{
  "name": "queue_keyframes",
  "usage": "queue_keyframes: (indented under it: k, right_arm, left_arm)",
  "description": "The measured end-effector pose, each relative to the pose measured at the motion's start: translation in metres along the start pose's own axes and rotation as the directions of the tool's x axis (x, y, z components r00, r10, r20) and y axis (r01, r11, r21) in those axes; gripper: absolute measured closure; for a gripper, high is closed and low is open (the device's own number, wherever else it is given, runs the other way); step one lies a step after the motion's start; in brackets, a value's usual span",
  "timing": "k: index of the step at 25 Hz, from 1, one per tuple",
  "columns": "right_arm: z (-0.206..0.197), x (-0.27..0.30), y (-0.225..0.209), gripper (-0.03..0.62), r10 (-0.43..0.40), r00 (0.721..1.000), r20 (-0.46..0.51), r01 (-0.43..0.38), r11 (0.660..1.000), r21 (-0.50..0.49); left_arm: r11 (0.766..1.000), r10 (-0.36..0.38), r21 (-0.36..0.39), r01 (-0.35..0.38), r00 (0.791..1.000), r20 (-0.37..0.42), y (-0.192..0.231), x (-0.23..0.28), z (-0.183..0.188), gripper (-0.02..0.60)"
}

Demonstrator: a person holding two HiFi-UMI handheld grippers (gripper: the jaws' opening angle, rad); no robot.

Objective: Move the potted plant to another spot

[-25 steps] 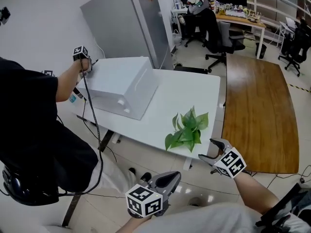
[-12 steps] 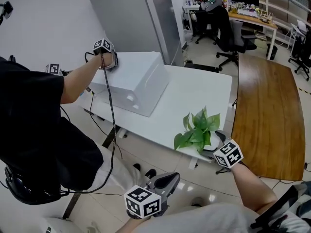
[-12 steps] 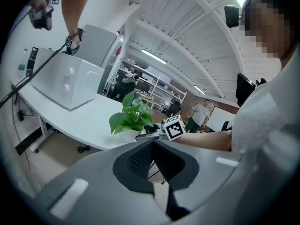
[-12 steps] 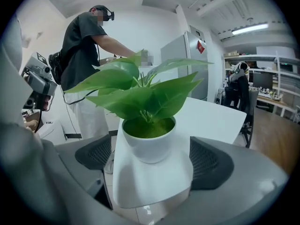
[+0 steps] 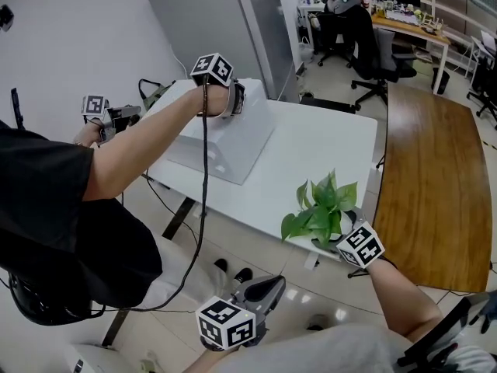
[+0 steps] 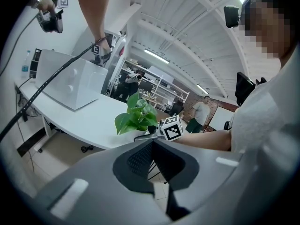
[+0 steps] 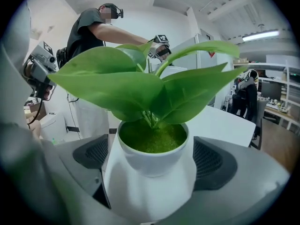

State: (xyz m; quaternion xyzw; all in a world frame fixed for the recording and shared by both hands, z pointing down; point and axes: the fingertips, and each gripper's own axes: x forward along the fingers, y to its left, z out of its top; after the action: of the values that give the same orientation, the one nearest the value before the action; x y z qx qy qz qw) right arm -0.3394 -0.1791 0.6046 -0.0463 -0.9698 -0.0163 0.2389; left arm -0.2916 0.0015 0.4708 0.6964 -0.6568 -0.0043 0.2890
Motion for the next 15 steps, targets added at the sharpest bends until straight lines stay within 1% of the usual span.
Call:
queue_keyframes:
  k: [4, 6, 7, 8, 15]
  right_arm:
    - [0.0025, 0.0056, 0.0006, 0.058, -0.001, 1.000, 0.002, 0.001, 1.000, -0.027]
    - [0.0046, 0.0055, -0.0013, 0.090, -0.009, 1.000, 0.006, 0.010, 0.999, -0.032]
    - [0.0058, 0.0045, -0.0027, 0.122, -0.014, 1.000, 0.009, 0.014, 0.999, -0.033]
    - [0.0065, 0.0036, -0.0038, 0.142, -0.015, 1.000, 0.013, 0.015, 0.999, -0.031]
    - [0.0056, 0.0046, -0.0046, 0.145, -0.004, 1.000, 0.018, 0.004, 0.999, -0.036]
  left_arm:
    - [1.000, -0.003, 0.001, 0.003, 1.000, -0.004, 0.0011, 0.0034, -0.0015, 0.584]
    - [1.000, -0.002, -0.003, 0.002, 1.000, -0.006, 0.0010, 0.0042, -0.0006, 0.584]
    - [1.000, -0.002, -0.004, 0.002, 1.000, -0.007, 0.0003, 0.0044, 0.0001, 0.584]
    - [1.000, -0.003, -0.003, 0.003, 1.000, -0.008, -0.0003, 0.0044, 0.0006, 0.584]
    - [1.000, 0.002, 0.000, -0.002, 1.000, -0.007, 0.0041, 0.0061, 0.0022, 0.584]
